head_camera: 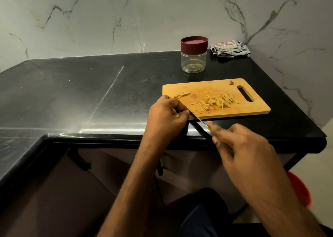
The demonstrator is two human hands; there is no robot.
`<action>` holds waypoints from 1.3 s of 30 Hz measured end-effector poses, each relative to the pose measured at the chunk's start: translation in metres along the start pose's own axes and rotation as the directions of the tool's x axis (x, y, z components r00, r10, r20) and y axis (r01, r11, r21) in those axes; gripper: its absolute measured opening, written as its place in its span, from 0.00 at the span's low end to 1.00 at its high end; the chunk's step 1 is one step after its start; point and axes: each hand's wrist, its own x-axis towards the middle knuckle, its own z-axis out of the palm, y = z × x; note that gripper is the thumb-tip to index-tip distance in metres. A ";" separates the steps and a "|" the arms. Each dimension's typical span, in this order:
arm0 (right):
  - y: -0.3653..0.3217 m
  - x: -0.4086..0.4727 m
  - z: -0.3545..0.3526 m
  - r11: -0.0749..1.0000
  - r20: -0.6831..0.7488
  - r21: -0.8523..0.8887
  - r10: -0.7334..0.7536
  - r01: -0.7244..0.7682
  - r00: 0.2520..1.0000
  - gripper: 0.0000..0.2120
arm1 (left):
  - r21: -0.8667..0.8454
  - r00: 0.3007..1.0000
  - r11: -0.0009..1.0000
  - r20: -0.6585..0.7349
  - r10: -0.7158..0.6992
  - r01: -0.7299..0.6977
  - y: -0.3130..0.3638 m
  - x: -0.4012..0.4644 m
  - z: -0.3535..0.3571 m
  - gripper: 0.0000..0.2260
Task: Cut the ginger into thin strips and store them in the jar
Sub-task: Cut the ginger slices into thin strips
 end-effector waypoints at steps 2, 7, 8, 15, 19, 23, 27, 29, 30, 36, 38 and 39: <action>0.005 -0.002 -0.003 1.000 -0.004 -0.012 0.022 -0.022 1.000 0.21 | 0.014 1.000 1.000 -0.011 0.015 -0.015 0.000 -0.001 0.000 0.02; 0.007 -0.004 -0.001 0.997 -0.004 -0.054 0.051 -0.051 0.999 0.22 | 0.082 0.993 0.990 0.028 0.113 -0.115 -0.001 -0.002 0.003 0.07; 0.006 -0.004 -0.001 0.997 -0.002 -0.052 0.050 -0.050 0.999 0.21 | 0.092 0.991 0.987 0.039 0.125 -0.128 -0.001 -0.002 0.004 0.07; 0.005 -0.005 -0.004 0.999 -0.020 -0.026 0.033 -0.034 0.999 0.21 | 0.176 0.990 0.976 0.091 0.112 -0.126 0.001 -0.002 0.004 0.11; 0.007 -0.006 -0.006 0.998 -0.077 0.065 0.022 -0.017 0.997 0.20 | 0.133 0.993 0.985 0.044 0.108 -0.113 -0.004 0.000 0.004 0.13; 0.007 -0.005 -0.006 0.992 -0.080 0.129 0.017 -0.006 0.997 0.22 | 0.060 0.997 0.995 -0.011 0.077 -0.077 -0.005 -0.001 0.001 0.09; 0.004 -0.004 -0.003 0.989 -0.057 0.146 0.001 0.007 0.998 0.23 | 0.033 0.999 0.998 -0.017 0.044 -0.044 -0.004 0.000 -0.002 0.02; 0.003 -0.006 -0.002 0.990 -0.057 0.144 -0.001 0.010 0.998 0.22 | 0.023 0.999 0.999 -0.023 0.034 -0.034 -0.003 0.000 -0.002 0.02; 0.002 -0.007 -0.003 0.990 -0.056 0.143 0.000 0.008 0.998 0.21 | 0.020 0.999 0.999 -0.026 0.029 -0.029 -0.003 0.000 -0.002 0.02; 0.006 -0.009 -0.005 0.988 -0.039 0.155 -0.006 0.012 0.999 0.20 | 0.019 1.000 1.000 -0.015 0.009 -0.008 -0.002 0.002 -0.002 0.01; 0.005 -0.006 -0.005 0.989 -0.045 0.149 -0.005 0.012 0.999 0.19 | 0.008 1.000 1.000 0.002 0.007 -0.007 -0.001 0.002 -0.003 0.01; 0.004 -0.004 -0.004 0.990 -0.049 0.144 -0.004 0.011 0.999 0.19 | 0.000 1.000 1.000 0.005 0.008 -0.008 -0.001 0.002 -0.002 0.02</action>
